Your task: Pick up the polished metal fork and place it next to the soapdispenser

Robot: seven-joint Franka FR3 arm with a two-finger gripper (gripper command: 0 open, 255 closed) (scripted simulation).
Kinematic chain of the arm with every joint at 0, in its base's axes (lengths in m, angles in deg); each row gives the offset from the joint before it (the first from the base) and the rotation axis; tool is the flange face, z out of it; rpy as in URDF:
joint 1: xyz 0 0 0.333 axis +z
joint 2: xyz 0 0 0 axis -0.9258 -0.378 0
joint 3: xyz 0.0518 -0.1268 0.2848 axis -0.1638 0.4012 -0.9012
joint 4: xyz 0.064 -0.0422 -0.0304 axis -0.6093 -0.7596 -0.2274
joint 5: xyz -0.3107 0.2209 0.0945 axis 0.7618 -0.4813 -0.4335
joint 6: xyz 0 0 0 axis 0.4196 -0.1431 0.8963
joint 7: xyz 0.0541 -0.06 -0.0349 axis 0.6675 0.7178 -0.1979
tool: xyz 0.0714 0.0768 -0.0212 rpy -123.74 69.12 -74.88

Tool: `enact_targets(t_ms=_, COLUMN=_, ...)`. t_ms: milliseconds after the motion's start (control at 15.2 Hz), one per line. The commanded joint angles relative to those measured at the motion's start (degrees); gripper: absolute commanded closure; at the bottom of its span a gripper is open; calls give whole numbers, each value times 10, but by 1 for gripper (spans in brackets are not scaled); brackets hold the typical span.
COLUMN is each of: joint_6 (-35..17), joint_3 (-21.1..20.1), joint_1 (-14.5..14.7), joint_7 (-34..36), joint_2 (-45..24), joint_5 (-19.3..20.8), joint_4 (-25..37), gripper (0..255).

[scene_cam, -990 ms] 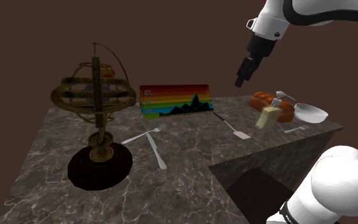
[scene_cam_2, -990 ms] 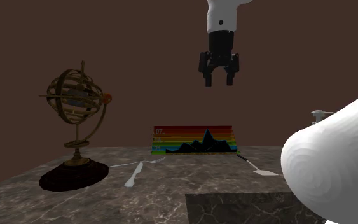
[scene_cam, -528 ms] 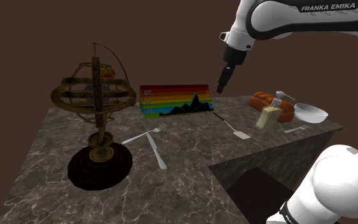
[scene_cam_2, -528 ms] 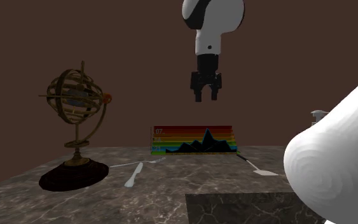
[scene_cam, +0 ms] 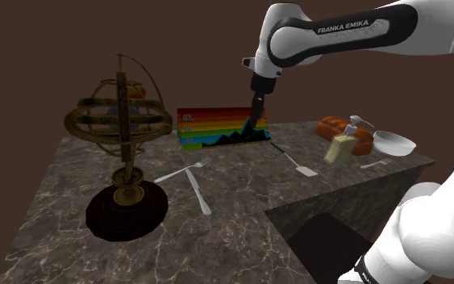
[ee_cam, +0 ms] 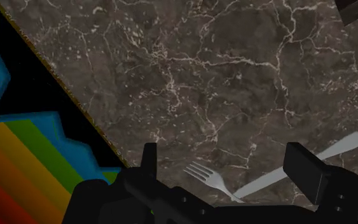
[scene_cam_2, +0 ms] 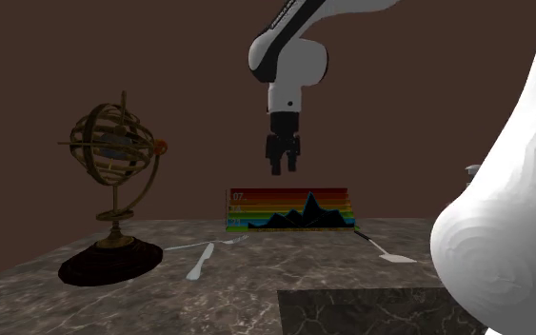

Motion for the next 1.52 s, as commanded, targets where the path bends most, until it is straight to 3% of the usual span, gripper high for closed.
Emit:
enact_targets(t_ms=0, joint_6=-14, joint_3=-1, joint_1=8, joint_7=-33, joint_2=-46, joint_5=-1, joint_4=24, gripper=0)
enact_targets(t_ms=1122, joint_6=-43, joint_3=-60, joint_1=65, joint_7=-248, joint_2=-368, joint_5=24, joint_4=245, gripper=0)
enact_targets(t_ms=1452, joint_6=-76, joint_3=-58, joint_1=64, joint_7=-247, joint_2=-381, joint_5=27, joint_4=225, gripper=0)
